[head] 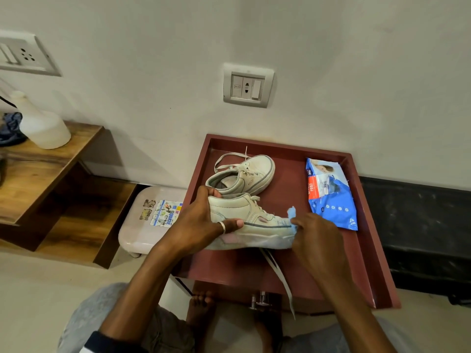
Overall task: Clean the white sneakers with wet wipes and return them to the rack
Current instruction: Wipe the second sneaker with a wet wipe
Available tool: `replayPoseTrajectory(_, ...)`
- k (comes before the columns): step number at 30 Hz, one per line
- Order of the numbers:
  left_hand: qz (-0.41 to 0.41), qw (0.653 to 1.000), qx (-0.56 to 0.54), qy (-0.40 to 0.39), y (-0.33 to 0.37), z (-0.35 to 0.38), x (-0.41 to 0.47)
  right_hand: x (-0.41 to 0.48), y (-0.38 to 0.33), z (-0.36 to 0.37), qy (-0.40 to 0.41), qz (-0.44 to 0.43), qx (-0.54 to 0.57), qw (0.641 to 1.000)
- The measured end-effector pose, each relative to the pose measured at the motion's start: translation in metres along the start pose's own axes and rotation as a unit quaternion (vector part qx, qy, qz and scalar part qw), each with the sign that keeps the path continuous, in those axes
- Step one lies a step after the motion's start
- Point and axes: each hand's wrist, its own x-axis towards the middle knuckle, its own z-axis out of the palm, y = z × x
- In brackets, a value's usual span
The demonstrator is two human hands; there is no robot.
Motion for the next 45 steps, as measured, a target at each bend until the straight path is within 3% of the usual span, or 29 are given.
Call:
replayPoseTrajectory(2,0.0,1.0,-0.001,0.003,0.001,0.0,0.0,-0.002,-0.011,0.0,0.018,-0.021,0.022,0.999)
replayPoseTrajectory(6,-0.001,1.0,-0.001,0.009,0.001,0.0,-0.002,-0.014,-0.042,0.006,-0.027,-0.094,0.029,0.995)
replayPoseTrajectory(13,0.008,1.0,0.004,0.011,0.006,0.0,-0.003,-0.001,-0.009,0.002,-0.01,-0.003,0.009,1.0)
replayPoseTrajectory(18,0.008,1.0,-0.002,0.006,0.002,0.0,-0.002,-0.015,-0.041,0.007,-0.015,-0.094,0.027,0.995)
replayPoseTrajectory(24,0.012,1.0,0.002,0.01,0.004,0.0,-0.003,0.003,0.002,0.001,0.002,0.033,-0.006,0.999)
replayPoseTrajectory(27,0.003,1.0,-0.005,0.009,0.004,0.0,-0.002,-0.001,-0.016,0.001,0.027,-0.007,0.019,0.999)
replayPoseTrajectory(31,0.0,1.0,-0.009,0.005,0.001,0.0,-0.002,-0.015,-0.042,0.005,-0.03,-0.069,0.019,0.997)
replayPoseTrajectory(37,0.003,1.0,-0.006,0.01,0.004,0.0,-0.002,0.008,0.006,0.003,-0.013,0.056,-0.014,0.998)
replayPoseTrajectory(40,-0.005,1.0,-0.013,0.009,0.004,0.0,-0.002,-0.001,-0.022,0.0,0.019,0.002,0.019,1.0)
replayPoseTrajectory(42,-0.005,1.0,-0.012,0.011,0.002,0.001,-0.002,-0.011,-0.039,0.001,-0.003,-0.056,0.018,0.998)
replayPoseTrajectory(45,-0.009,1.0,-0.005,0.005,0.001,0.001,-0.001,-0.008,-0.032,0.007,-0.032,-0.045,0.007,0.998)
